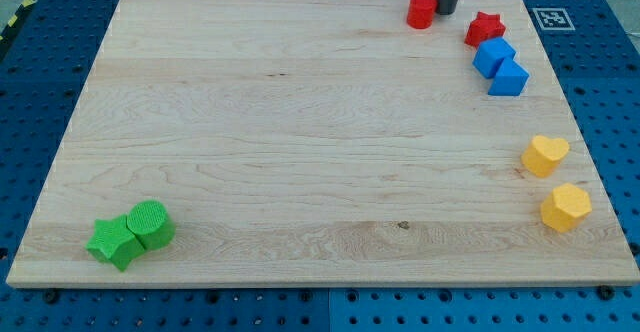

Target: Slide the red circle to the center of the board

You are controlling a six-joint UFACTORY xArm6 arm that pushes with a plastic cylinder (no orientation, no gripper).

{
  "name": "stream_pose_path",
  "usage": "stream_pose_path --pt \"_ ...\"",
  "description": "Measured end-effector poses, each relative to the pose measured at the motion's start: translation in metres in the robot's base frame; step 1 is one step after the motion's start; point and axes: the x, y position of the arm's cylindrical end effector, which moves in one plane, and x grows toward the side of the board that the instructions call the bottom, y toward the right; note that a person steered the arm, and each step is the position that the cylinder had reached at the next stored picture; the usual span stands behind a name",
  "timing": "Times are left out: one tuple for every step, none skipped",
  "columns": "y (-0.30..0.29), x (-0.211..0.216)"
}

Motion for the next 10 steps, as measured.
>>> stream_pose_path --pt "-0.022 0.001" --pt "-0.034 0.010" --pt "-0.047 0.027" --pt "-0.070 0.031" --pt "-0.086 0.031" --pt "-0.100 0.031" --pt "-0.118 0.027" --pt "-0.135 0.014" --pt "-0.151 -0.001" --pt "-0.153 -0.002"
